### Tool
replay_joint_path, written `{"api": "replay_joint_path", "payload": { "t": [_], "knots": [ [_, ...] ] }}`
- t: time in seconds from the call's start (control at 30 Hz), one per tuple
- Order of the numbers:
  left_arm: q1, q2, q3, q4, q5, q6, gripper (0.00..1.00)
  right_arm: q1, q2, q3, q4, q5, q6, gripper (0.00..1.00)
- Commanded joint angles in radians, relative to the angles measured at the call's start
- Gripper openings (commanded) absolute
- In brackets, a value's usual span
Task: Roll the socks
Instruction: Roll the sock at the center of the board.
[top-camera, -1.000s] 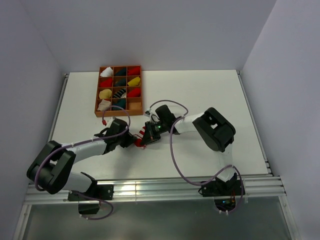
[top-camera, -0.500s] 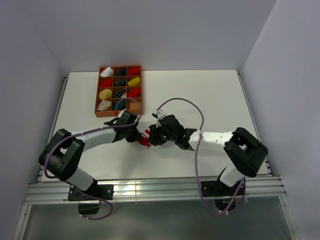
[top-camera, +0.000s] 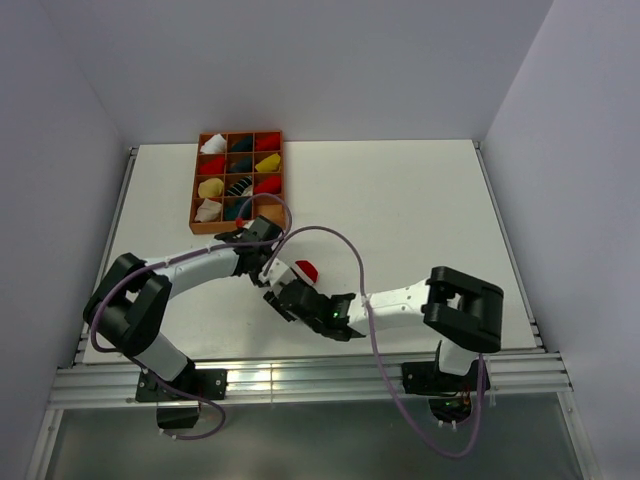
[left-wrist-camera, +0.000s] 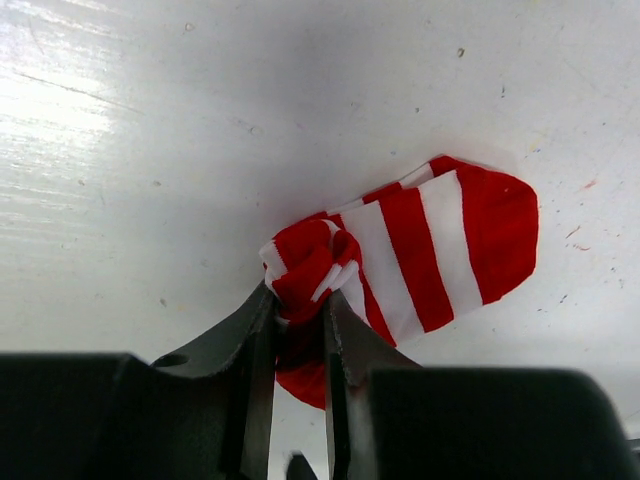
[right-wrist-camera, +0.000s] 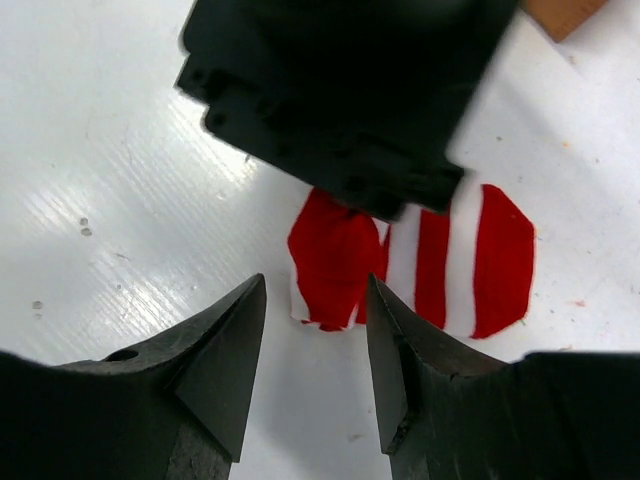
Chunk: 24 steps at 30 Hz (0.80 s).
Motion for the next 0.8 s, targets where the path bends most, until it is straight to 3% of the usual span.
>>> {"api": "replay_joint_path", "payload": {
  "t": [0.0, 0.4, 0.5, 0.6, 0.63, 0.7, 0.77],
  "knots": [
    [-0.009, 0.008, 0.028, -0.059, -0.017, 0.023, 0.08, 0.037, 0.072, 0.068, 0.050, 0.131, -0.075, 0.52],
    [-0.018, 0.025, 0.026, -0.038, 0.009, 0.023, 0.08, 0.063, 0.263, 0.147, 0.015, 0.193, -0.106, 0.48],
    [-0.016, 0.014, 0.020, -0.026, 0.017, 0.024, 0.08, 0.063, 0.313, 0.170, -0.026, 0.228, -0.100, 0.40],
    [-0.018, -0.004, 0.018, -0.023, 0.015, 0.026, 0.08, 0.059, 0.339, 0.173, -0.063, 0.246, -0.092, 0.23],
    [-0.016, -0.009, 0.020, -0.021, 0.014, 0.027, 0.09, 0.054, 0.336, 0.168, -0.078, 0.242, -0.057, 0.11],
    [-0.018, -0.029, 0.021, -0.023, 0.000, 0.029, 0.14, 0.038, 0.312, 0.147, -0.083, 0.205, -0.032, 0.00],
    [-0.016, -0.050, 0.021, -0.013, -0.014, 0.027, 0.23, 0.021, 0.272, 0.115, -0.083, 0.165, -0.017, 0.00]
  ]
}}
